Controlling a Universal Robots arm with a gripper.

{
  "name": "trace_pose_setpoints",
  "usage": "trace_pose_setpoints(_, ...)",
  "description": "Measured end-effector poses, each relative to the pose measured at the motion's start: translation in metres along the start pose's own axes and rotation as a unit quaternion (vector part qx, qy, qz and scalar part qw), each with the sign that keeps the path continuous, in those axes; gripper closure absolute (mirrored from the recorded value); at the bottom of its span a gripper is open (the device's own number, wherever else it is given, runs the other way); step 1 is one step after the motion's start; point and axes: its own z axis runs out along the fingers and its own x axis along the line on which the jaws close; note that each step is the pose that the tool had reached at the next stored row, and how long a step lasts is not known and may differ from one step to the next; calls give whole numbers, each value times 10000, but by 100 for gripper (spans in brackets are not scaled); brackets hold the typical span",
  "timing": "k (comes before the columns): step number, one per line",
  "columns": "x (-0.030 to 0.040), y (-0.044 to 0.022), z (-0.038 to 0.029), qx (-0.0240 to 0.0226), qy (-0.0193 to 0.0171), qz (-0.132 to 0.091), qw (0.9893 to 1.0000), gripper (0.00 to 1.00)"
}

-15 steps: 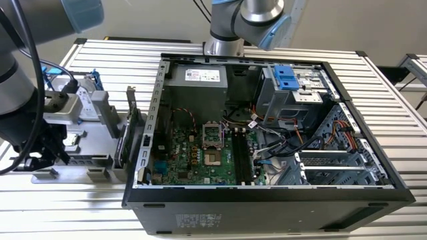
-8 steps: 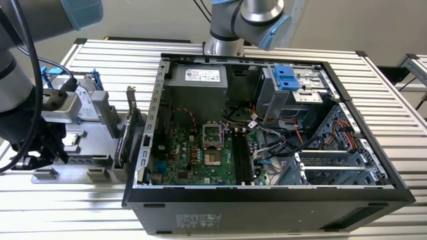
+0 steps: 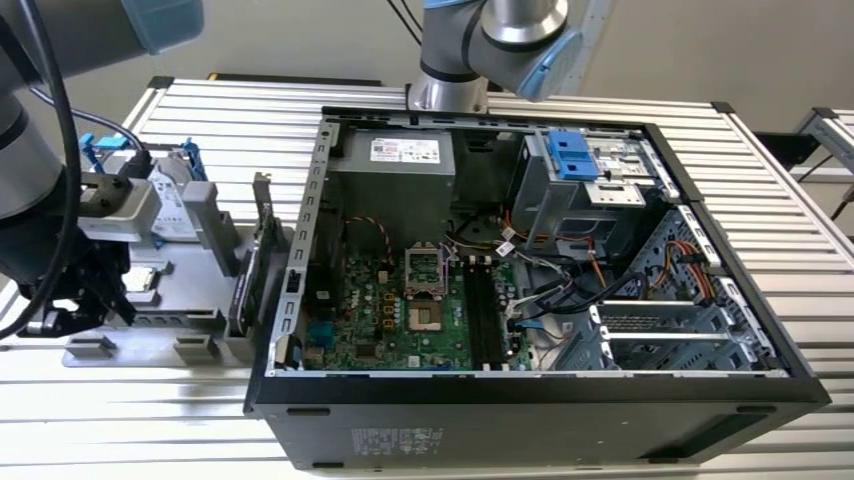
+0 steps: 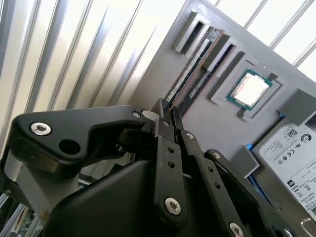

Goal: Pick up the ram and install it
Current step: 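Pick up the ram and move it above insertion slot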

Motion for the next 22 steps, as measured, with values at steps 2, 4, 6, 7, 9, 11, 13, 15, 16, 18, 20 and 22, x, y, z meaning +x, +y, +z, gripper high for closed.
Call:
trace_pose_setpoints(2,0,0,-11,0,0,0,10000,100)
trace_pose_setpoints(4,0,0,-22,0,0,0,10000,100)
trace_pose_setpoints(6,1,0,-33,0,0,0,10000,100)
trace_pose_setpoints(7,1,0,-38,0,1,0,10000,100)
trace_pose_setpoints(9,1,0,-50,0,0,0,10000,100)
trace_pose_setpoints(11,1,0,-60,0,0,0,10000,100)
trace_pose_setpoints(13,1,0,-70,0,0,0,10000,100)
trace_pose_setpoints(15,1,-1,-81,0,0,0,10000,100)
trace_pose_setpoints(16,1,0,-87,0,0,0,10000,100)
trace_pose_setpoints(18,1,-1,-98,0,0,0,10000,100)
trace_pose_setpoints(20,1,-1,-109,0,0,0,10000,100)
trace_pose_setpoints(22,2,-1,-119,0,0,0,10000,100)
